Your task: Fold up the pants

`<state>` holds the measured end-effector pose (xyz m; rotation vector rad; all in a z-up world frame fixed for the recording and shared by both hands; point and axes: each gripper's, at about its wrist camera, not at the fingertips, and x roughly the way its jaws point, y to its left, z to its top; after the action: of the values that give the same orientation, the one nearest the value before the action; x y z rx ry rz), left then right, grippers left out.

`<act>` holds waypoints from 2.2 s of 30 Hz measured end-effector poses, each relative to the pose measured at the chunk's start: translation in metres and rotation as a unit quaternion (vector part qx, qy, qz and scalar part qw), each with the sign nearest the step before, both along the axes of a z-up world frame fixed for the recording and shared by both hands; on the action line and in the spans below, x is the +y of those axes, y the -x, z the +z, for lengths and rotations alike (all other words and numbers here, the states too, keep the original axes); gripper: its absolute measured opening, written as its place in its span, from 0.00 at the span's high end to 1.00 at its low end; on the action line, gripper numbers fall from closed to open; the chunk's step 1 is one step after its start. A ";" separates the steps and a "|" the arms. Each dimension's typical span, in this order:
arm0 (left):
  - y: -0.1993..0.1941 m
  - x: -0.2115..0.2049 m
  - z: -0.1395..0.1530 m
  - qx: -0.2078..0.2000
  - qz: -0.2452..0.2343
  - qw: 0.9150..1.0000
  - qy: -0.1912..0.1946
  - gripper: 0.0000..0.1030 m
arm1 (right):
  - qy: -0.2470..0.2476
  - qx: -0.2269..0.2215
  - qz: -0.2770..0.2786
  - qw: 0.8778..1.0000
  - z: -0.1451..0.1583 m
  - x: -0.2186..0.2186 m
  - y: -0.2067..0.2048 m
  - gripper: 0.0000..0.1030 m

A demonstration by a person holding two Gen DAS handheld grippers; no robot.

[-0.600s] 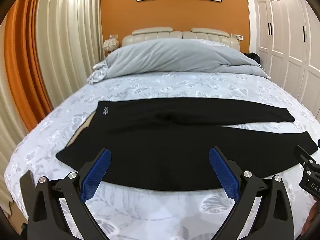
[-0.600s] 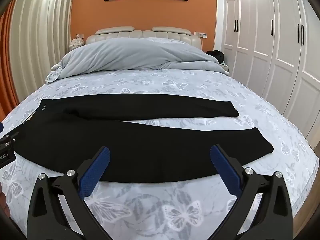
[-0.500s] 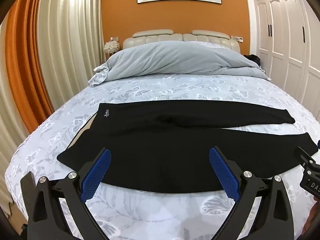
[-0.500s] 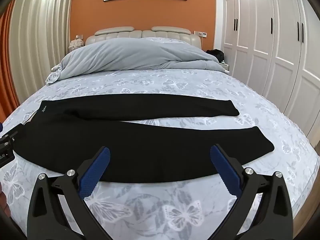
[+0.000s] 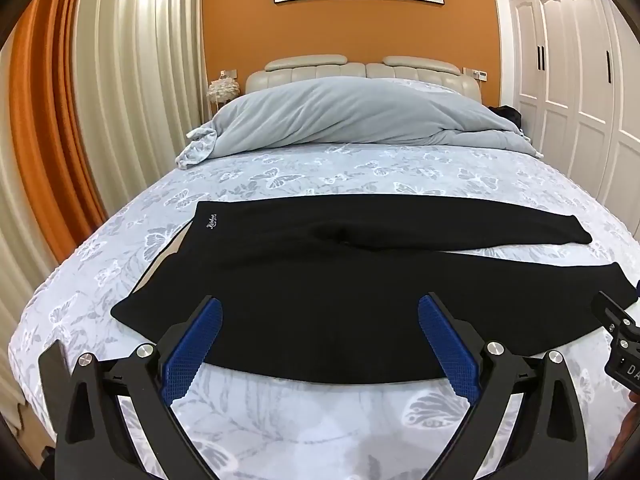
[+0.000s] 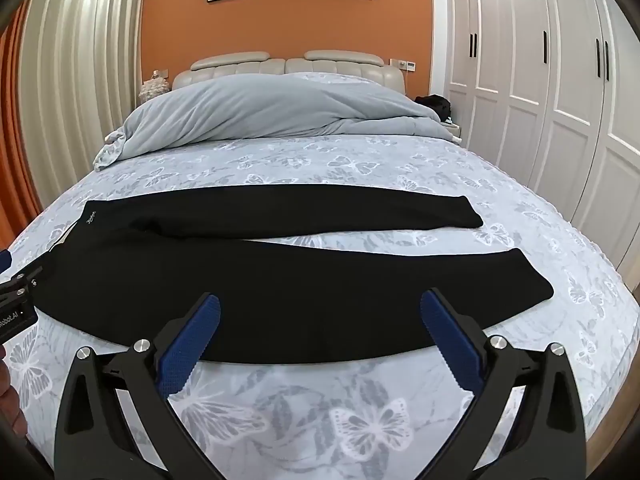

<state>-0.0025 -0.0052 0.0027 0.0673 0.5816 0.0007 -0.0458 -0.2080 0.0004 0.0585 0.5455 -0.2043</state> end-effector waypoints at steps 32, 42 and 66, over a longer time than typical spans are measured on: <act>-0.004 -0.001 -0.006 0.002 0.001 1.000 -0.008 0.07 | -0.006 0.003 0.003 1.000 -0.003 0.002 -0.002 0.05; -0.002 0.000 -0.007 0.000 0.002 1.000 -0.011 0.06 | -0.005 0.004 0.005 1.000 -0.003 0.006 -0.003 0.05; -0.002 0.001 -0.007 0.001 0.001 1.000 -0.011 0.07 | -0.007 0.004 0.005 1.000 -0.002 0.010 -0.004 0.05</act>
<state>-0.0002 -0.0041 -0.0045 0.0878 0.5833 0.0087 -0.0422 -0.1983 -0.0019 0.0677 0.5559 -0.1905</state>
